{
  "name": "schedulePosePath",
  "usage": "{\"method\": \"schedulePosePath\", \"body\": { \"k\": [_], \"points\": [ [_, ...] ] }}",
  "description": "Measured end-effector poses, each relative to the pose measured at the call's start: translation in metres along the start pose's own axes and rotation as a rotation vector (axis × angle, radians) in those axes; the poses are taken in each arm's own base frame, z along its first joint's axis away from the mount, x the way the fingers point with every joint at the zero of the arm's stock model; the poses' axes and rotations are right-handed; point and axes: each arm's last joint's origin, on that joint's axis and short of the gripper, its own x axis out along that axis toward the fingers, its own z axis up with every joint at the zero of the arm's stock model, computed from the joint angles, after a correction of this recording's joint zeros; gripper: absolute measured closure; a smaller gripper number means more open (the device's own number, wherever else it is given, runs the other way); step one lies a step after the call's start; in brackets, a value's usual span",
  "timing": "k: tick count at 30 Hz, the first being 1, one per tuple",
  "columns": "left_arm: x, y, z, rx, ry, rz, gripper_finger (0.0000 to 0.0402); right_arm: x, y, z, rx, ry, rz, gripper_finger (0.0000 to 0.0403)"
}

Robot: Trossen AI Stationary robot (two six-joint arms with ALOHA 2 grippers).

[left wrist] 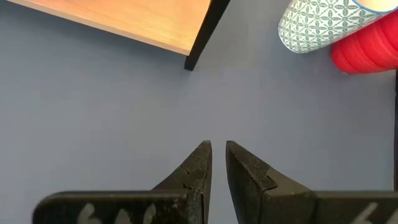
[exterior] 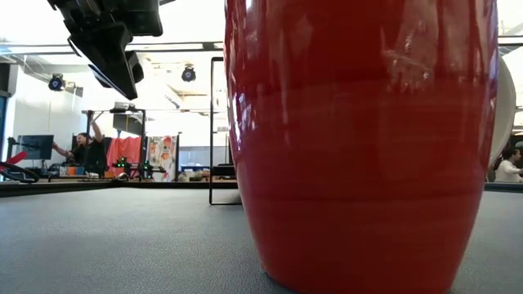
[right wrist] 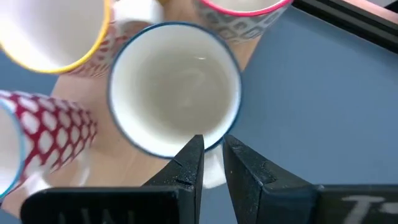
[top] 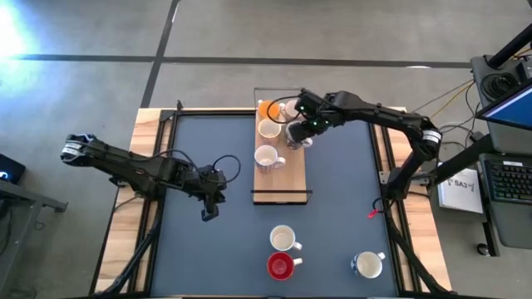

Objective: Place coffee mugs
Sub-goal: Put the blue mug on the shelf

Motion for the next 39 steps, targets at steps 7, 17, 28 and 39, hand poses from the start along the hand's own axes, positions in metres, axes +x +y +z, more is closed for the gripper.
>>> {"method": "schedulePosePath", "body": {
  "k": [7,17,28,39],
  "points": [
    [-0.001,-0.002,-0.001,0.023,0.002,-0.007,0.0372,-0.010,0.013,-0.012,-0.048,-0.006,0.037,0.0353],
    [-0.003,-0.005,-0.007,0.058,0.034,-0.013,0.0372,-0.062,0.048,-0.067,-0.152,-0.042,0.199,0.0355],
    [-0.005,-0.011,-0.012,0.095,0.054,-0.040,0.0372,-0.095,0.053,-0.169,-0.107,0.248,0.003,0.0356],
    [-0.001,-0.017,-0.014,0.117,0.071,-0.049,0.0372,-0.095,0.058,-0.259,-0.200,0.482,-0.121,0.0350]
  ]
}}
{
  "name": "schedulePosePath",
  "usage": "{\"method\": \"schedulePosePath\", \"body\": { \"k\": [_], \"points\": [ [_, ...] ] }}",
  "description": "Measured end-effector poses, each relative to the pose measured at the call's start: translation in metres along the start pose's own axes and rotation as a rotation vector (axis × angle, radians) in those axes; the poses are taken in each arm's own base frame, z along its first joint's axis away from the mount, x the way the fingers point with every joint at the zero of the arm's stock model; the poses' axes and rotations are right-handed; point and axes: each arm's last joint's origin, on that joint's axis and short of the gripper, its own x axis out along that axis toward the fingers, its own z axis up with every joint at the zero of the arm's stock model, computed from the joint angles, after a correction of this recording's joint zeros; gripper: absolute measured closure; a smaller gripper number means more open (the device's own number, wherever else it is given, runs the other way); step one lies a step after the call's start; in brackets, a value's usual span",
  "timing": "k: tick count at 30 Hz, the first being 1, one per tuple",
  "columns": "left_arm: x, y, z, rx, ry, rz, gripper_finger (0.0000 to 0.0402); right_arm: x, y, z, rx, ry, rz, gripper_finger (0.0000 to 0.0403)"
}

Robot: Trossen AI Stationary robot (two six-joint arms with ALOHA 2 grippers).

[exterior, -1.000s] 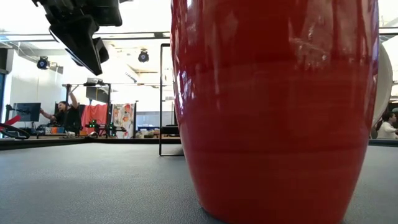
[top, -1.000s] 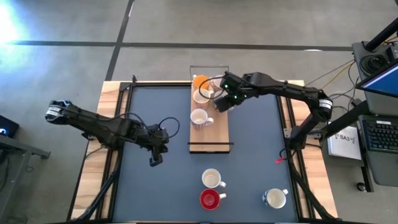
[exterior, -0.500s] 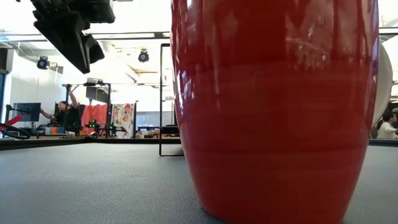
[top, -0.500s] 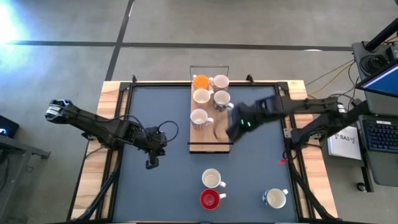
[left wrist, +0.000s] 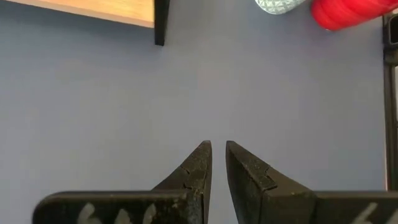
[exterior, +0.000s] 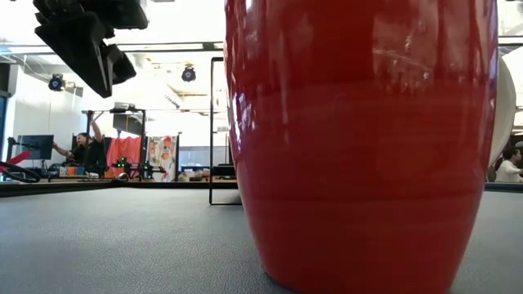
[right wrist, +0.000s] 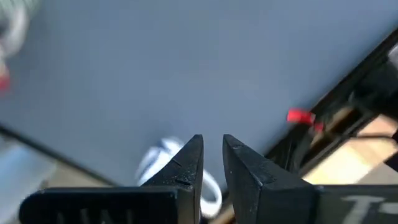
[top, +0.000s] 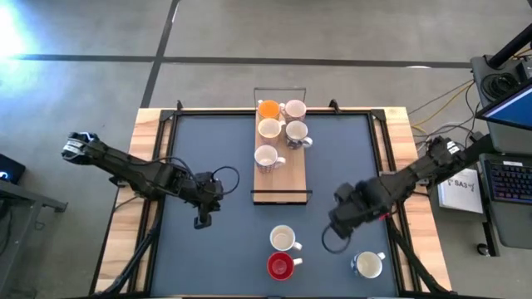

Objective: Place coffee mugs
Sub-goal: Put the blue mug on the shelf

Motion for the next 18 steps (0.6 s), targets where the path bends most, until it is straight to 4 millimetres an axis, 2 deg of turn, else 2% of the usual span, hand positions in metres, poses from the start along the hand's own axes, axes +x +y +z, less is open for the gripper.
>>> {"method": "schedulePosePath", "body": {
  "k": [4,10,18],
  "points": [
    [0.003,-0.005,0.000,0.002,0.002,-0.012,0.0372,0.014,0.007,-0.015,-0.124,0.071,0.035,0.0330],
    [0.009,-0.014,0.005,-0.028,-0.041,-0.050,0.0372,0.028,0.013,-0.024,-0.333,0.103,0.094,0.0295],
    [0.029,-0.034,0.015,-0.114,-0.114,-0.131,0.0372,0.038,0.015,-0.044,-0.542,0.115,0.116,0.0298]
  ]
}}
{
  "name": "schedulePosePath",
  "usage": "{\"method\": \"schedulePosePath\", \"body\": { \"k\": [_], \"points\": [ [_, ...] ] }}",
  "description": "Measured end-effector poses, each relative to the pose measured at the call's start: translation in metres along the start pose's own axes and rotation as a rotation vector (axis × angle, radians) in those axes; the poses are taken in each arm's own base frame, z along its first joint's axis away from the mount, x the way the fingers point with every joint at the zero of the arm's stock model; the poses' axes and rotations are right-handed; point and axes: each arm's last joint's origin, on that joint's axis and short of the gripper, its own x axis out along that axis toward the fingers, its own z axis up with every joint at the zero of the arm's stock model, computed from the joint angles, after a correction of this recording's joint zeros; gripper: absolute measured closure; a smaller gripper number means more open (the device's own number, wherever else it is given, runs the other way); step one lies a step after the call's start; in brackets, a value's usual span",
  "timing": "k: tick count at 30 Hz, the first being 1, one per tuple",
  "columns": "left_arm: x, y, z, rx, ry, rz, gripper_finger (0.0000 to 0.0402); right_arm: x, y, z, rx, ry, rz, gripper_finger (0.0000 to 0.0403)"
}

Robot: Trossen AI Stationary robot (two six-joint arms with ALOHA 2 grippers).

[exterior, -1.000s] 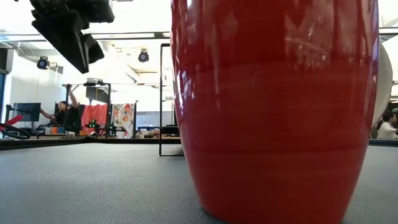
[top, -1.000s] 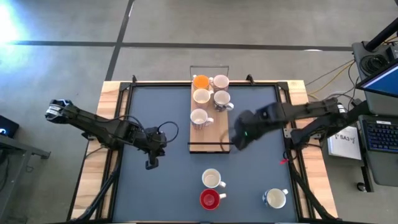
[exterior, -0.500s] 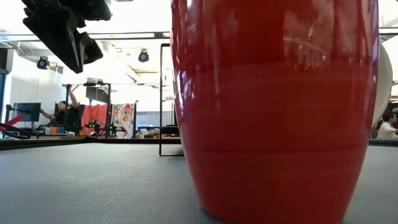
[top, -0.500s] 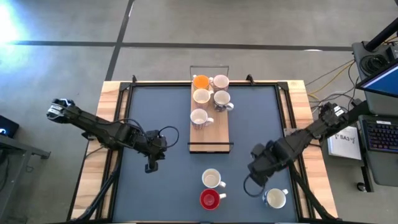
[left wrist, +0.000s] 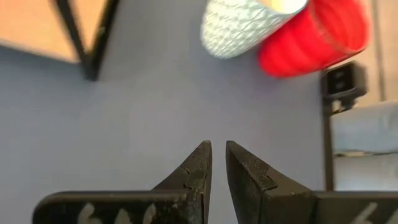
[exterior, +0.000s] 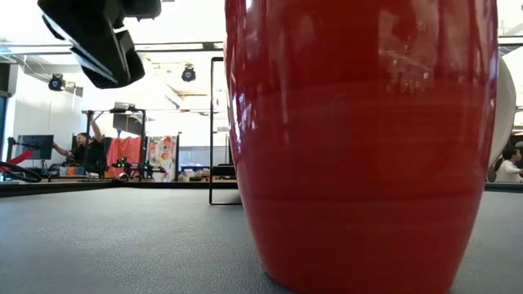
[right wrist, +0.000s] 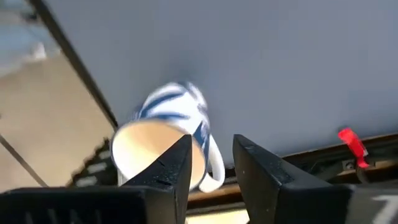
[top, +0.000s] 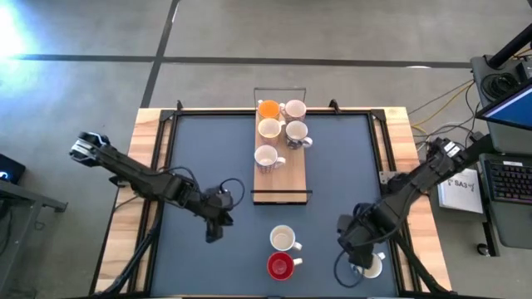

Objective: Place coffee mugs
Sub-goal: Put the blue mug on the shelf

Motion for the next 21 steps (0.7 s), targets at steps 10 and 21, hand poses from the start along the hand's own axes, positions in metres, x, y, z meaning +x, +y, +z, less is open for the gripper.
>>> {"method": "schedulePosePath", "body": {
  "k": [10,21],
  "points": [
    [0.013,-0.028,0.013,-0.011,0.000,-0.001,0.0372,0.013,0.013,-0.026,-0.190,-0.004,-0.023,0.0314],
    [0.020,-0.040,0.021,-0.005,0.013,0.012,0.0372,0.046,0.010,-0.032,-0.237,-0.050,-0.054,0.0321]
  ]
}}
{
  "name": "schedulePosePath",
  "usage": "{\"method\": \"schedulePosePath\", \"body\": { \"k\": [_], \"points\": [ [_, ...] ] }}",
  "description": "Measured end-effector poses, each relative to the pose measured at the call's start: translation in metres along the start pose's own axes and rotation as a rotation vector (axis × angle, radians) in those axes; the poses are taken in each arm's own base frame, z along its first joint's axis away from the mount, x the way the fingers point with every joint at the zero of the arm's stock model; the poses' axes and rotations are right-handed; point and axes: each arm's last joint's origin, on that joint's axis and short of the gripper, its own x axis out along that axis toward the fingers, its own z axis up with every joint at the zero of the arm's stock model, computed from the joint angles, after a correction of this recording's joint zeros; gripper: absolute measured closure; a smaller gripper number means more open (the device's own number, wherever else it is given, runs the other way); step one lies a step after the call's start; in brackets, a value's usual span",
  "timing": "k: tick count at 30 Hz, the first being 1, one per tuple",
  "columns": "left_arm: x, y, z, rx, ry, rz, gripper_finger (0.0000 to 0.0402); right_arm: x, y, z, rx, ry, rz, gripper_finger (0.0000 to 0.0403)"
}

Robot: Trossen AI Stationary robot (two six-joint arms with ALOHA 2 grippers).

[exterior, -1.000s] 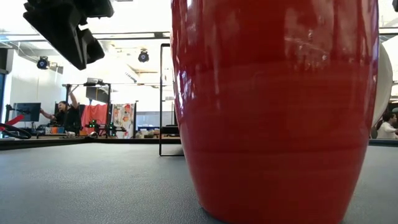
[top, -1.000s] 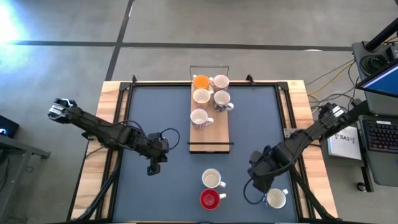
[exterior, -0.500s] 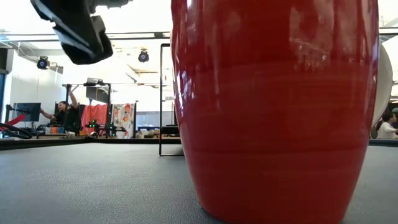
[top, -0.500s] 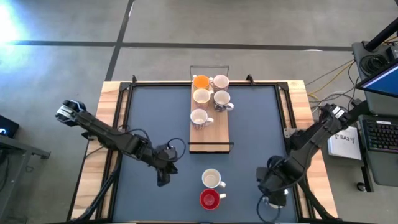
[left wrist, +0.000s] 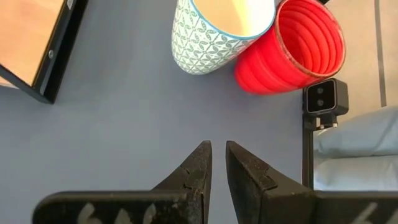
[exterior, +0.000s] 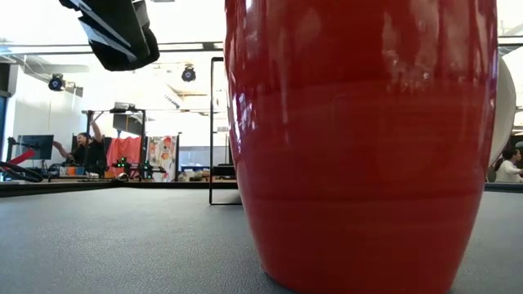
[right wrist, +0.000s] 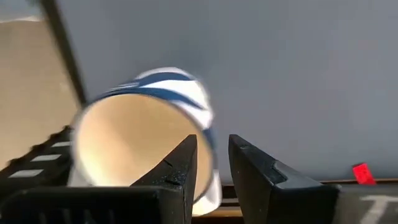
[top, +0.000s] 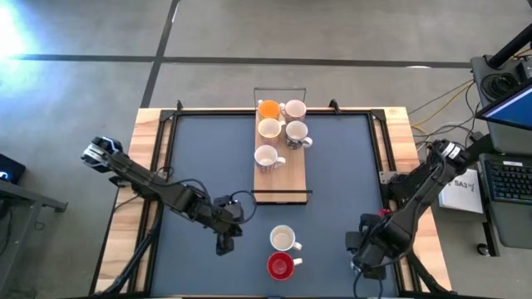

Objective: Place coffee mugs
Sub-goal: Put the blue mug on the shelf

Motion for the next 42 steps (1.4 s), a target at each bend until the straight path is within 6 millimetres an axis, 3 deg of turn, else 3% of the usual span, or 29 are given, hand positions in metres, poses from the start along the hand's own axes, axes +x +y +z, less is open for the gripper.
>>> {"method": "schedulePosePath", "body": {
  "k": [6,13,20,28,33,42],
  "points": [
    [0.000,-0.004,0.001,0.005,0.003,-0.004,0.0372,0.017,-0.009,-0.002,0.004,0.016,-0.038,0.0325],
    [0.000,-0.006,-0.001,0.002,0.007,-0.009,0.0372,0.032,-0.005,0.003,-0.011,-0.043,0.050,0.0340],
    [0.000,-0.005,-0.003,0.004,0.034,-0.014,0.0372,0.034,-0.003,0.005,0.020,-0.064,0.086,0.0381],
    [-0.008,-0.002,-0.005,0.014,0.056,0.005,0.0372,0.026,-0.004,0.004,0.038,-0.049,0.068,0.0386],
    [-0.015,0.000,-0.007,0.017,0.077,0.023,0.0372,0.020,-0.018,0.002,0.140,0.006,-0.025,0.0387],
    [-0.030,0.007,-0.012,0.026,0.112,0.074,0.0372,-0.003,-0.046,0.008,0.305,0.004,-0.043,0.0388]
  ]
}}
